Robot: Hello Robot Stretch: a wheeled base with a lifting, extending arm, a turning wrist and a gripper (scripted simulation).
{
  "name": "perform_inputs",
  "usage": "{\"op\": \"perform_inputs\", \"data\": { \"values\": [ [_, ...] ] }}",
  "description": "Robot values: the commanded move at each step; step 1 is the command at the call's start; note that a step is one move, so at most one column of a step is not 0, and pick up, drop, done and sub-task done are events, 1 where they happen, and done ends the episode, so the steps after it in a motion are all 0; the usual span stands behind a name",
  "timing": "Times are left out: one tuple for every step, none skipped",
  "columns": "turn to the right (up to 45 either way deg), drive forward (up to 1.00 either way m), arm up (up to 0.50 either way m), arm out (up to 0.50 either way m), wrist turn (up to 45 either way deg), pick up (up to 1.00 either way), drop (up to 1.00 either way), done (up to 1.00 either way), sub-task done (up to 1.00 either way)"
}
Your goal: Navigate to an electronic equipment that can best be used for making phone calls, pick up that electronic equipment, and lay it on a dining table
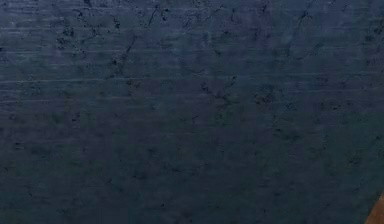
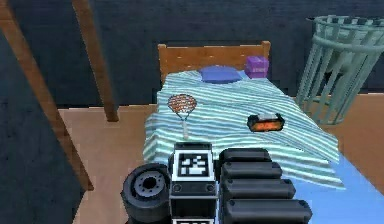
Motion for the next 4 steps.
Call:
{"op": "perform_inputs", "data": {
  "values": [
    [-45.0,0.0,0.0,0.0,0.0,0.0,0.0,0.0,0.0],
    [-45.0,0.0,0.0,0.0,0.0,0.0,0.0,0.0,0.0],
    [-3.0,0.0,0.0,0.0,0.0,0.0,0.0,0.0,0.0],
    [0.0,0.2,0.0,0.0,0.0,0.0,0.0,0.0,0.0]
  ]
}}
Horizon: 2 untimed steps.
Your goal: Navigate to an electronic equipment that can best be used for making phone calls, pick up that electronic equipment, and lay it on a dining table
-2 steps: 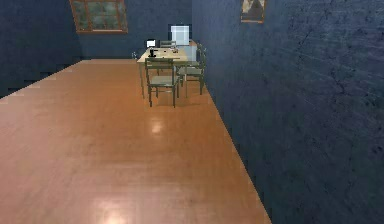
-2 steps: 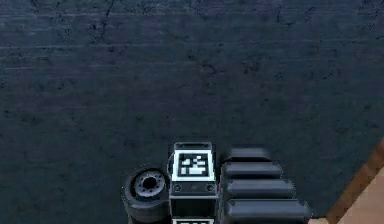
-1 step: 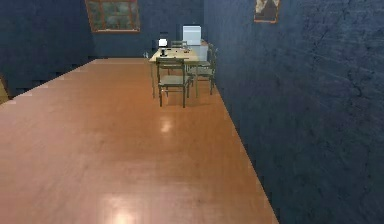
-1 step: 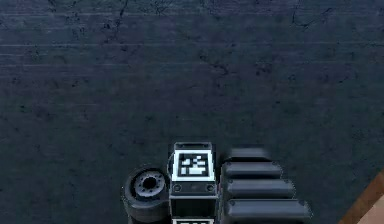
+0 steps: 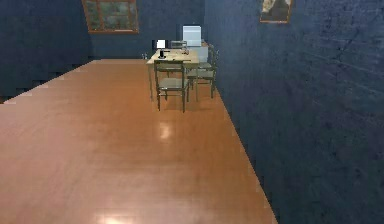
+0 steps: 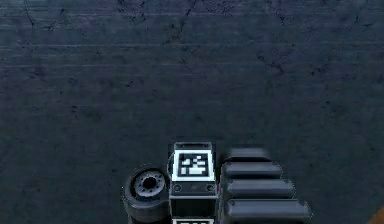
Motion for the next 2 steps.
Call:
{"op": "perform_inputs", "data": {
  "values": [
    [-21.0,0.0,0.0,0.0,0.0,0.0,0.0,0.0,0.0],
    [0.0,1.0,0.0,0.0,0.0,0.0,0.0,0.0,0.0]
  ]
}}
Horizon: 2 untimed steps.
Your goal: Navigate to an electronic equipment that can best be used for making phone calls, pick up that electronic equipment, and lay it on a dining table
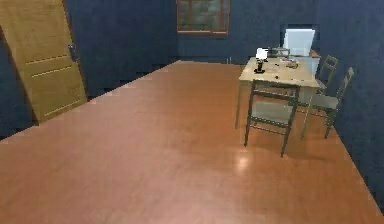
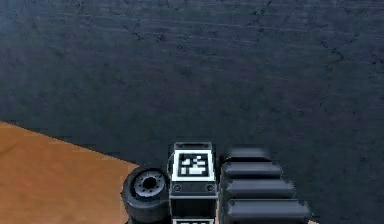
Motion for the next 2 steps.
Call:
{"op": "perform_inputs", "data": {
  "values": [
    [0.0,1.0,0.0,0.0,0.0,0.0,0.0,0.0,0.0],
    [0.0,1.0,0.0,0.0,0.0,0.0,0.0,0.0,0.0]
  ]
}}
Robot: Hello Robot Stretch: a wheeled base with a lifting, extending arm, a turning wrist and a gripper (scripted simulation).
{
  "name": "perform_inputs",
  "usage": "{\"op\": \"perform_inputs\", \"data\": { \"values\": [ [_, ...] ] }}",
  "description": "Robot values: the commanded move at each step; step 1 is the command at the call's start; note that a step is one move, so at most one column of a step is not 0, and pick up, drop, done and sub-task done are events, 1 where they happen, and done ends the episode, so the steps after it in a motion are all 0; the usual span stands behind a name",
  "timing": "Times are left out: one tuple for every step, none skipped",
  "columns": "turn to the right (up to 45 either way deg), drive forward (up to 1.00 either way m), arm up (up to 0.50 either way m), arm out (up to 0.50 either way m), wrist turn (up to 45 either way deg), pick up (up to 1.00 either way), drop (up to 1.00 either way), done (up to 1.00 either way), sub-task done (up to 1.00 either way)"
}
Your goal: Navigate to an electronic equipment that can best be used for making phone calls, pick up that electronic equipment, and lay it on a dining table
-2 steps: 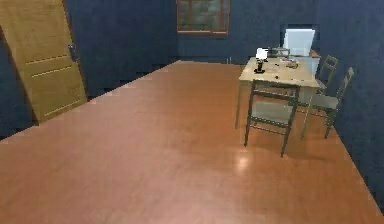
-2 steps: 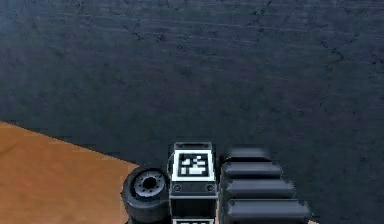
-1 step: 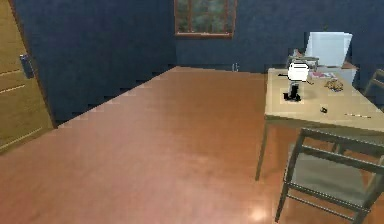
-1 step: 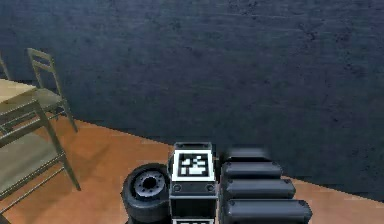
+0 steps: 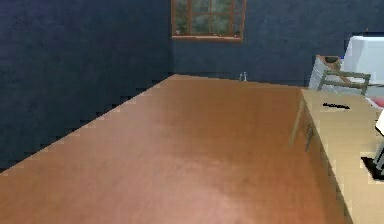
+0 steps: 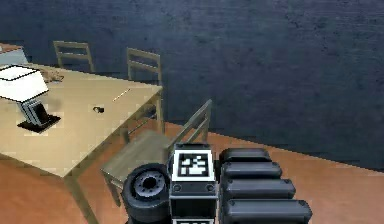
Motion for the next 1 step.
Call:
{"op": "perform_inputs", "data": {
  "values": [
    [0.0,0.4,0.0,0.0,0.0,0.0,0.0,0.0,0.0]
  ]
}}
